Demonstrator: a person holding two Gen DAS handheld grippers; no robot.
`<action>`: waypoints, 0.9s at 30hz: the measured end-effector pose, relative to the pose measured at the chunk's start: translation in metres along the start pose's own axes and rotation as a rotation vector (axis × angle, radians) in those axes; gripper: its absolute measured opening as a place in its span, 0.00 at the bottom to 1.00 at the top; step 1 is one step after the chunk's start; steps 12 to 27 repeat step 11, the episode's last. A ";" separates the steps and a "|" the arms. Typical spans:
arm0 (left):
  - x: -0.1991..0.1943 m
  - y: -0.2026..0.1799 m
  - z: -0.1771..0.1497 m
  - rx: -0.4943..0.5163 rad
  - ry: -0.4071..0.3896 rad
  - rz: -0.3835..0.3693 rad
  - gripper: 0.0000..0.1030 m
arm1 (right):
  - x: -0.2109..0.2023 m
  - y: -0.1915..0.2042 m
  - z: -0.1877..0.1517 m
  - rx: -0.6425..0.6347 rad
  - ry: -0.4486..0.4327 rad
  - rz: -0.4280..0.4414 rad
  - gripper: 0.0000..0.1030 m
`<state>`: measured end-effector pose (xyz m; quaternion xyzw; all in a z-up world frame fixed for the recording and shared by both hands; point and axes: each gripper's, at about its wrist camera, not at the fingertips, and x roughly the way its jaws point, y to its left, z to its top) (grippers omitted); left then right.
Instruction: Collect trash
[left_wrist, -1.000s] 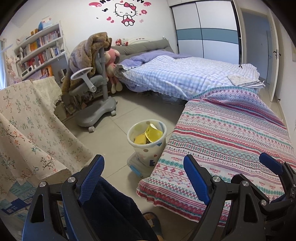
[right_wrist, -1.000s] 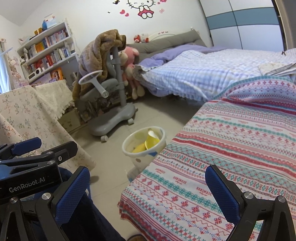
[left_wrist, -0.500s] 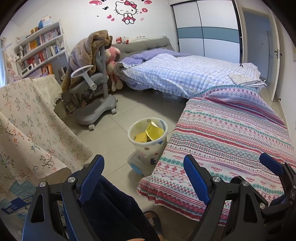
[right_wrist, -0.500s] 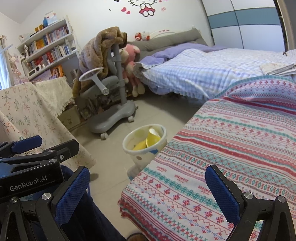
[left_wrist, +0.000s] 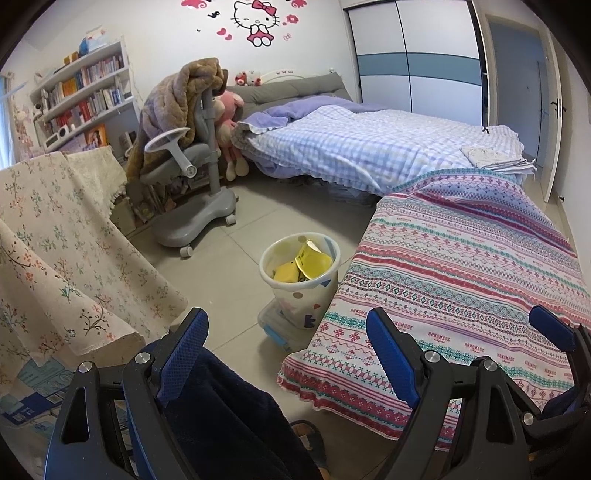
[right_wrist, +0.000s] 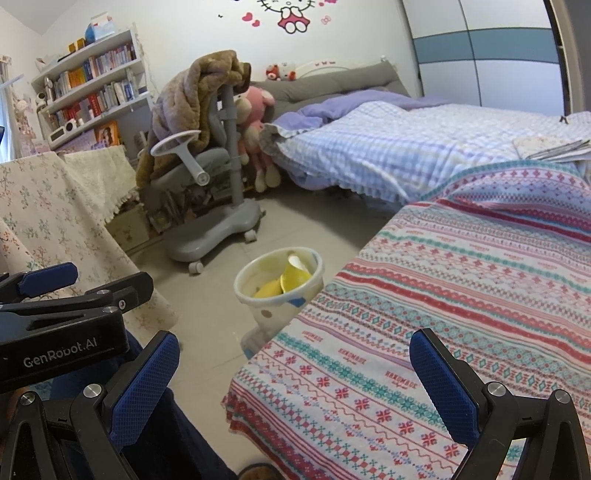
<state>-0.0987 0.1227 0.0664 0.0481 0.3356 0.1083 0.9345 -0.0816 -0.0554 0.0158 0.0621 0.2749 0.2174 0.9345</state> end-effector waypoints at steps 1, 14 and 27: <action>0.000 0.000 0.000 0.001 0.000 0.000 0.87 | 0.000 0.000 0.000 0.002 0.000 0.000 1.00; 0.001 -0.002 0.000 0.004 0.006 -0.006 0.87 | 0.000 -0.004 -0.001 0.009 0.003 -0.004 1.00; 0.001 -0.002 0.000 0.004 0.006 -0.006 0.87 | 0.000 -0.004 -0.001 0.009 0.003 -0.004 1.00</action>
